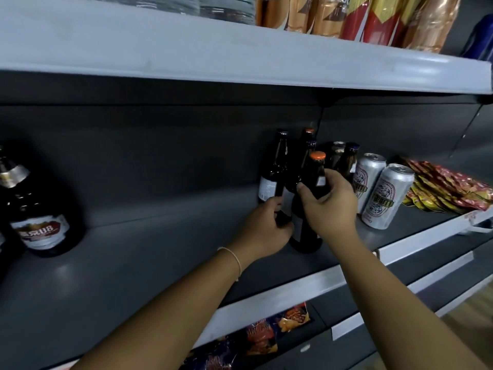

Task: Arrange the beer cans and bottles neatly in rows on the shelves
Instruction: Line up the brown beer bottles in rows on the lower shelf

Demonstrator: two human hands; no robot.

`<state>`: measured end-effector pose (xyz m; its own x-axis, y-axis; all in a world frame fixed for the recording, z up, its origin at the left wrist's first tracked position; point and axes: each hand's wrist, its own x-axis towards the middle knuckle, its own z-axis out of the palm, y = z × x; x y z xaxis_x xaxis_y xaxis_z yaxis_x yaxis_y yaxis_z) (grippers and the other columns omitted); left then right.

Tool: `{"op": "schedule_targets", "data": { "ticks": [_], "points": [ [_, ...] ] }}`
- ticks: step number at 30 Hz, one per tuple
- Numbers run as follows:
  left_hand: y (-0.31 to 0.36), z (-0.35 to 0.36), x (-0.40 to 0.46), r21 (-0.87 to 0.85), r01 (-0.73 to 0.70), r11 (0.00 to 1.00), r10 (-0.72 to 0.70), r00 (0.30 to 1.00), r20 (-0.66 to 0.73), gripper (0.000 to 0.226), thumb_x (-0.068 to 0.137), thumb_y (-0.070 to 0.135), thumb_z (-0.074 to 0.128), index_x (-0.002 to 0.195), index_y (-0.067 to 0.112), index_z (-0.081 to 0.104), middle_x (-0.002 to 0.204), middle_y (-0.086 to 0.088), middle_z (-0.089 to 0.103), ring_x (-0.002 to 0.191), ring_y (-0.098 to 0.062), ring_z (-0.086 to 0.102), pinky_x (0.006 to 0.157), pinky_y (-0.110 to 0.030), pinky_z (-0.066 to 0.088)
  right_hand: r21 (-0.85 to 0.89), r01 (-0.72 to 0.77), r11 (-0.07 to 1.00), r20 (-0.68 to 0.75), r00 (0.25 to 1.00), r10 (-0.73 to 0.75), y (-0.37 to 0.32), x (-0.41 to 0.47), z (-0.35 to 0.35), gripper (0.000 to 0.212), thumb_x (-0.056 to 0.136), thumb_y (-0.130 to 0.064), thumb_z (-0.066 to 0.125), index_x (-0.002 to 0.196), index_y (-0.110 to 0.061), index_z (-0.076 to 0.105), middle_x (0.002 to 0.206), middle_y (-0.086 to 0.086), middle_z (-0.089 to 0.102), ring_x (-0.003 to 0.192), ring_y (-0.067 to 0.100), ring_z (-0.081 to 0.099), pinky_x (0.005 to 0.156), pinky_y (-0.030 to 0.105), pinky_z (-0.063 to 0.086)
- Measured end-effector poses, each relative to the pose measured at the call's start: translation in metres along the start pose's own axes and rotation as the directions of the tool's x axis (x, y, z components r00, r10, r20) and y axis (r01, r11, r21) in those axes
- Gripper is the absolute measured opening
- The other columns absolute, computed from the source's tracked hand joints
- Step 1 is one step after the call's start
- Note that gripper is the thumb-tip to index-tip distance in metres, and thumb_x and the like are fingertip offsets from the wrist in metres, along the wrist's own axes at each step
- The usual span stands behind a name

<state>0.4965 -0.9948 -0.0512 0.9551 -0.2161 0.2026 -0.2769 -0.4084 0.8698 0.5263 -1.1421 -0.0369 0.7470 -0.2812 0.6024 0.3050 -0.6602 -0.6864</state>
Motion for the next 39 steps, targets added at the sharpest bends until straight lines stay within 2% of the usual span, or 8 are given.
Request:
{"op": "schedule_targets", "data": {
  "ticks": [5, 10, 18, 21, 25, 30, 33, 39],
  "points": [
    [0.006, -0.02, -0.021, 0.007, -0.003, 1.0, 0.003, 1.0, 0.026, 0.052, 0.076, 0.031, 0.078, 0.12, 0.034, 0.048, 0.102, 0.025, 0.057, 0.097, 0.006, 0.056, 0.08, -0.013, 0.046, 0.083, 0.023, 0.996, -0.033, 0.999, -0.02, -0.046, -0.016, 0.011, 0.048, 0.075, -0.036, 0.084, 0.111, -0.013, 0.062, 0.099, -0.004, 0.062, 0.094, 0.011, 0.058, 0.083, 0.024, 0.047],
    [0.006, -0.052, -0.05, 0.011, 0.037, 0.999, -0.035, 0.99, -0.137, 0.05, 0.067, 0.034, 0.083, 0.093, 0.046, 0.043, 0.091, 0.025, 0.057, 0.092, 0.002, 0.057, 0.079, -0.02, 0.049, 0.186, -0.022, 0.982, 0.046, 0.999, 0.013, -0.096, -0.033, 0.031, 0.049, 0.068, -0.041, 0.088, 0.091, -0.023, 0.048, 0.078, -0.008, 0.054, 0.072, 0.009, 0.056, 0.063, 0.018, 0.045],
    [-0.03, -0.111, -0.105, -0.061, 0.094, 0.994, -0.112, 0.897, -0.427, 0.066, 0.056, 0.047, 0.087, 0.105, 0.041, 0.044, 0.094, 0.026, 0.062, 0.085, 0.01, 0.058, 0.066, -0.005, 0.042, 0.287, -0.061, 0.956, 0.173, 0.985, 0.011, -0.181, -0.072, 0.067, 0.053, 0.061, -0.043, 0.092, 0.084, -0.025, 0.047, 0.071, -0.013, 0.053, 0.065, -0.001, 0.055, 0.057, 0.013, 0.04],
    [-0.045, -0.144, -0.123, -0.153, 0.075, 0.985, -0.133, 0.901, -0.412, 0.067, 0.054, 0.039, 0.089, 0.111, 0.032, 0.054, 0.099, 0.016, 0.07, 0.092, 0.001, 0.066, 0.083, -0.026, 0.056, 0.358, -0.096, 0.929, 0.283, 0.959, -0.009, -0.203, -0.079, 0.079, 0.049, 0.061, -0.047, 0.091, 0.077, -0.02, 0.054, 0.063, -0.013, 0.052, 0.059, 0.004, 0.057, 0.058, 0.022, 0.048],
    [-0.058, -0.187, -0.149, -0.259, 0.028, 0.966, -0.125, 0.923, -0.364, 0.06, 0.057, 0.014, 0.091, 0.11, 0.022, 0.063, 0.103, 0.001, 0.073, 0.097, -0.015, 0.069, 0.088, -0.038, 0.056, 0.526, -0.196, 0.827, 0.563, 0.809, -0.167, -0.229, -0.089, 0.087, 0.028, 0.074, -0.034, 0.085, 0.08, -0.014, 0.068, 0.061, -0.012, 0.065, 0.061, 0.003, 0.066, 0.056, 0.019, 0.051],
    [-0.072, -0.224, -0.175, -0.323, 0.04, 0.946, -0.14, 0.946, -0.291, 0.057, 0.06, -0.003, 0.085, 0.11, 0.013, 0.064, 0.105, -0.012, 0.072, 0.098, -0.024, 0.068, 0.092, -0.04, 0.053, 0.502, -0.278, 0.819, 0.773, 0.569, -0.281, -0.246, -0.11, 0.109, 0.034, 0.08, -0.02, 0.077, 0.107, -0.003, 0.064, 0.107, 0.012, 0.074, 0.098, 0.021, 0.072, 0.084, 0.031, 0.059],
    [-0.083, -0.238, -0.188, -0.361, 0.059, 0.931, -0.171, 0.943, -0.287, 0.058, 0.06, -0.004, 0.083, 0.112, 0.007, 0.062, 0.107, -0.019, 0.07, 0.104, -0.037, 0.065, 0.098, -0.052, 0.049, 0.522, -0.28, 0.806, 0.751, 0.599, -0.278, -0.258, -0.126, 0.125, 0.028, 0.085, -0.01, 0.075, 0.107, 0.002, 0.063, 0.106, 0.017, 0.073, 0.093, 0.019, 0.072, 0.077, 0.028, 0.059],
    [-0.096, -0.252, -0.213, -0.37, 0.016, 0.929, -0.179, 0.894, -0.411, 0.052, 0.07, 0.009, 0.084, 0.117, 0.014, 0.061, 0.107, -0.003, 0.072, 0.101, -0.016, 0.068, 0.093, -0.033, 0.053, 0.547, -0.33, 0.769, 0.717, 0.66, -0.226, -0.284, -0.153, 0.153, 0.015, 0.086, -0.006, 0.074, 0.098, -0.005, 0.065, 0.084, 0.0, 0.073, 0.08, 0.012, 0.073, 0.067, 0.023, 0.056]
  ]
}}
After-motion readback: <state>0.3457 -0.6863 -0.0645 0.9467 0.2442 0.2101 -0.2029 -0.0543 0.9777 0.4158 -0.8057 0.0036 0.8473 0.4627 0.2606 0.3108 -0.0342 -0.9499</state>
